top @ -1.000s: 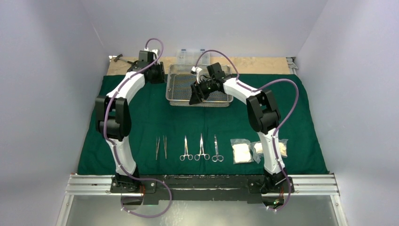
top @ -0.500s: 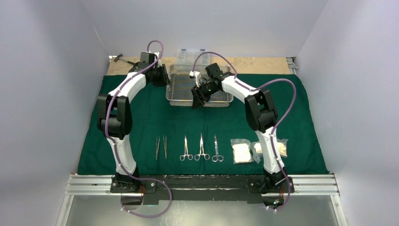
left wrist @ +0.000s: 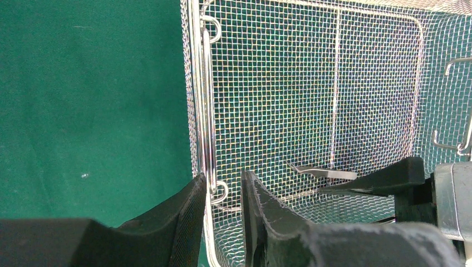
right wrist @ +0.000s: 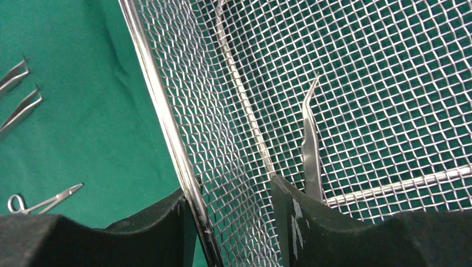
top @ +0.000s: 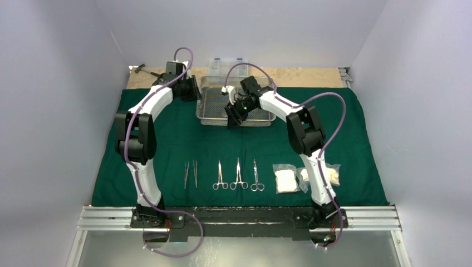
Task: Open and lay out the surgical kit
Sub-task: Adjust the medical item in the surgical kit.
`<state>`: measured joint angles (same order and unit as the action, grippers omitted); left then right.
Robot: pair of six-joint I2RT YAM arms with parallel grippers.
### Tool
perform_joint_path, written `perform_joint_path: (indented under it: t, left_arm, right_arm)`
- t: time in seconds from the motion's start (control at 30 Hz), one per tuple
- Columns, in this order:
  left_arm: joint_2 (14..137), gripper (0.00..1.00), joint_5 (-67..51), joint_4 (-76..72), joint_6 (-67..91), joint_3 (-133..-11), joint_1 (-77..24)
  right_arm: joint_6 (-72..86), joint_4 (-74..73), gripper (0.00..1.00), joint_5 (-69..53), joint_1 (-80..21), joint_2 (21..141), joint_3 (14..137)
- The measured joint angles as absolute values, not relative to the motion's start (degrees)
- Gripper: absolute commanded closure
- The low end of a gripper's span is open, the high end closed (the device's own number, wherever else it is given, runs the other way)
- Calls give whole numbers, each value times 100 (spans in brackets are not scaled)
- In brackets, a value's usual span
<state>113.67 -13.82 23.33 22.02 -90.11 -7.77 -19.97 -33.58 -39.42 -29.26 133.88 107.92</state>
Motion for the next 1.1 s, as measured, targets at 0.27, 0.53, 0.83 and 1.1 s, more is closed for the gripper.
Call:
perform_joint_path:
  t: [0.27, 0.53, 0.83, 1.1]
  left_arm:
    - [11367, 72, -1393, 2333, 2202, -9011, -777]
    - [11367, 72, -1389, 2335, 2202, -9011, -773]
    - [11367, 72, -1369, 2338, 2202, -9011, -701]
    - [11367, 72, -1374, 2338, 2202, -9011, -676]
  right_arm:
    - [-1640, -2751, 30, -3173, -3006, 13004, 10361]
    - [-1208, -2596, 11, -2985, -2998, 12785, 10573]
    - [-707, -2394, 27, -2803, -2998, 12693, 10608]
    - [-390, -2331, 37, -2132, -2998, 12599, 10958]
